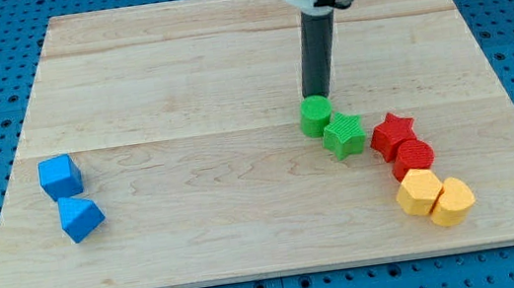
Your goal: Adjust the green blocks to the left side of red star
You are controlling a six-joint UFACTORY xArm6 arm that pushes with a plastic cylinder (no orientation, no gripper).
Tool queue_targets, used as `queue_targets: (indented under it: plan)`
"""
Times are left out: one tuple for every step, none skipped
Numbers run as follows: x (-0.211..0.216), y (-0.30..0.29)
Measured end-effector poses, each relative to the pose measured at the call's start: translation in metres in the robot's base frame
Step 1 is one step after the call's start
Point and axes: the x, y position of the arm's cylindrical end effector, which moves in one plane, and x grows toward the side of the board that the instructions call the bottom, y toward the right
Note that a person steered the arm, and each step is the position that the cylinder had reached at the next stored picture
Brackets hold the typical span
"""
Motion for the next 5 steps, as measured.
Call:
queue_targets:
  plan:
    - [-0.001,0.015]
    - [-0.045,0.010]
    - [-0.025,-0.015]
    - [0.003,-0.042]
    - [0.012,-0.006]
